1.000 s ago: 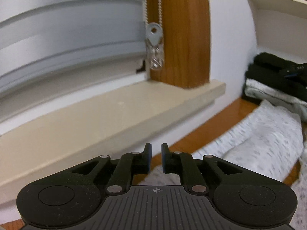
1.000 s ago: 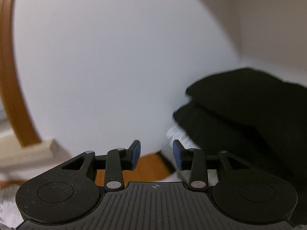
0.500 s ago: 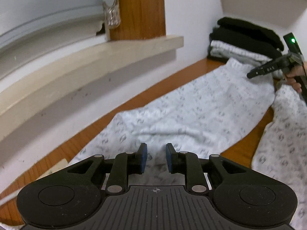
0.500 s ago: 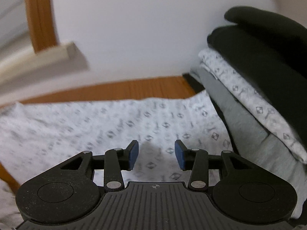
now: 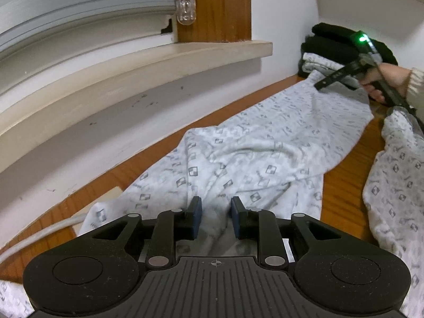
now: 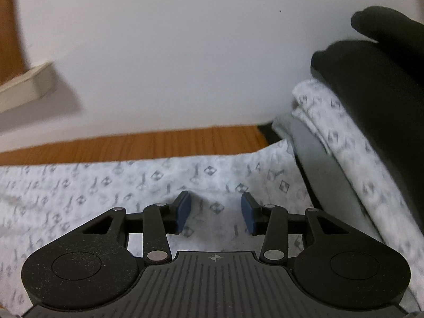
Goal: Fold clothes
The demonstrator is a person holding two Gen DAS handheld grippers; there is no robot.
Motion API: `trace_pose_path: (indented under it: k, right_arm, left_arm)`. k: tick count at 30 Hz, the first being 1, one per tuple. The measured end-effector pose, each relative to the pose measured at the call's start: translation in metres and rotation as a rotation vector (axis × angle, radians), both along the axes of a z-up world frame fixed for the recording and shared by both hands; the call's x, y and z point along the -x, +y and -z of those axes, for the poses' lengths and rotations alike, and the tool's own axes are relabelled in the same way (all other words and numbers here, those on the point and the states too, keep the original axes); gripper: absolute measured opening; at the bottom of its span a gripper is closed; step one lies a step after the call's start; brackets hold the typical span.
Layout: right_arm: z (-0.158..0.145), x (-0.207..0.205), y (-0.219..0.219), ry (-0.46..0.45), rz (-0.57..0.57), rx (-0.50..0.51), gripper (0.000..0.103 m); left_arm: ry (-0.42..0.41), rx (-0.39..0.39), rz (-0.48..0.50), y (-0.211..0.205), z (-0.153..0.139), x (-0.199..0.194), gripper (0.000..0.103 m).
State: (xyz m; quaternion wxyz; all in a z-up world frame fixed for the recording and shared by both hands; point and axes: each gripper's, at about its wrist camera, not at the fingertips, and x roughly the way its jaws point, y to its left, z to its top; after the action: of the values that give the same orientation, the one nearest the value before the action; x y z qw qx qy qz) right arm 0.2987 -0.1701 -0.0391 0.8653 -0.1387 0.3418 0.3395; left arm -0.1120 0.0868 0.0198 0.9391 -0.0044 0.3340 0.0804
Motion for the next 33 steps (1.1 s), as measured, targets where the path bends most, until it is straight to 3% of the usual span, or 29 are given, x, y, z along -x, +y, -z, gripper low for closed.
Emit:
trace_pose_path:
  k: [5, 9, 12, 18, 22, 27, 33]
  right_arm:
    - [0.003, -0.006, 0.001, -0.042, 0.017, -0.027, 0.044]
    - [-0.010, 0.007, -0.037, -0.017, 0.044, -0.099, 0.043]
    - [-0.007, 0.034, -0.061, -0.020, 0.027, -0.064, 0.044]
    - [0.001, 0.091, -0.085, -0.037, 0.000, -0.136, 0.051]
    - [0.006, 0.104, -0.077, -0.087, 0.011, -0.077, 0.051]
    - [0.006, 0.110, -0.089, -0.098, 0.050, -0.073, 0.052]
    - [0.008, 0.110, -0.093, -0.106, 0.065, -0.073, 0.057]
  left_arm:
    - [-0.032, 0.019, 0.005, 0.006, 0.002, 0.013, 0.029]
    - [-0.034, 0.019, 0.004, 0.005, -0.001, 0.014, 0.030]
    - [-0.033, -0.001, 0.007, -0.004, -0.008, 0.012, 0.030]
    - [-0.052, -0.019, 0.050, -0.033, -0.026, 0.008, 0.030]
    - [-0.028, -0.035, 0.090, -0.055, -0.025, 0.004, 0.029]
    - [0.004, -0.029, 0.129, -0.075, -0.014, 0.003, 0.029]
    - [0.039, -0.083, 0.115, -0.081, -0.003, -0.015, 0.030]
